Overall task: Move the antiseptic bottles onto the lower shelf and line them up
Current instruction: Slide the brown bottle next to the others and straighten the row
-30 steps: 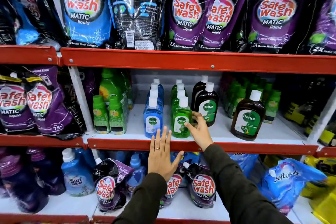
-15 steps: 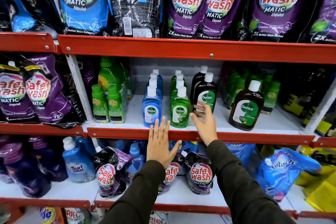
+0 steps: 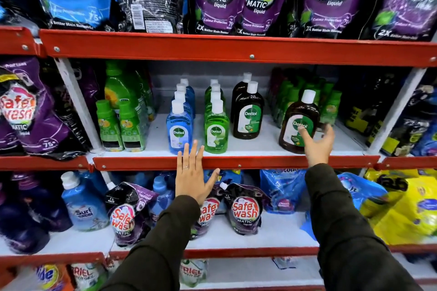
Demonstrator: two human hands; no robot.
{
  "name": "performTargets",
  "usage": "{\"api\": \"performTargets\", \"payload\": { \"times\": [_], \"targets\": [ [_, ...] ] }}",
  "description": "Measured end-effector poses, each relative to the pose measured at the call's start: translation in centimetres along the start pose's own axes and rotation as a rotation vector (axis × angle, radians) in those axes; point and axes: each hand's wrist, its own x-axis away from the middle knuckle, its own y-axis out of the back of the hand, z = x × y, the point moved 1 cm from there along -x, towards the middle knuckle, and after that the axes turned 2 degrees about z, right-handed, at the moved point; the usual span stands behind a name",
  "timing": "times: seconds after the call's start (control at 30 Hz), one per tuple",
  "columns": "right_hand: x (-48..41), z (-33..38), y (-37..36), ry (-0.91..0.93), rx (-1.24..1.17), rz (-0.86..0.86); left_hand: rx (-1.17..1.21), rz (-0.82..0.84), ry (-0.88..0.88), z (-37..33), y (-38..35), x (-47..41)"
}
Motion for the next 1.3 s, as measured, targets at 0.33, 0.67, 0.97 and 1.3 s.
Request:
{"api": "performTargets", "payload": {
  "times": [0.33,0.67,0.97,1.3],
  "targets": [
    [-2.2,0.4,2.2,-0.002,0.017,0.283,-0.010,0.017,0.002,0.1,0.1,0.0],
    [1.2,2.4,-1.5,-0.034,-0.072,0.539,-0.033,-0.001,0.015,-0.1,0.1,-0.1],
    [2.1,2.8,-4.8,-0.067,-0.053,0.663,-0.022,0.004,0.018,0.0,0.1,0.0],
    [1.3,2.6,-5.0,-0.028,0.027,0.815,0.187,-0.064,0.050,-1.8,1.0,0.7]
  ]
}}
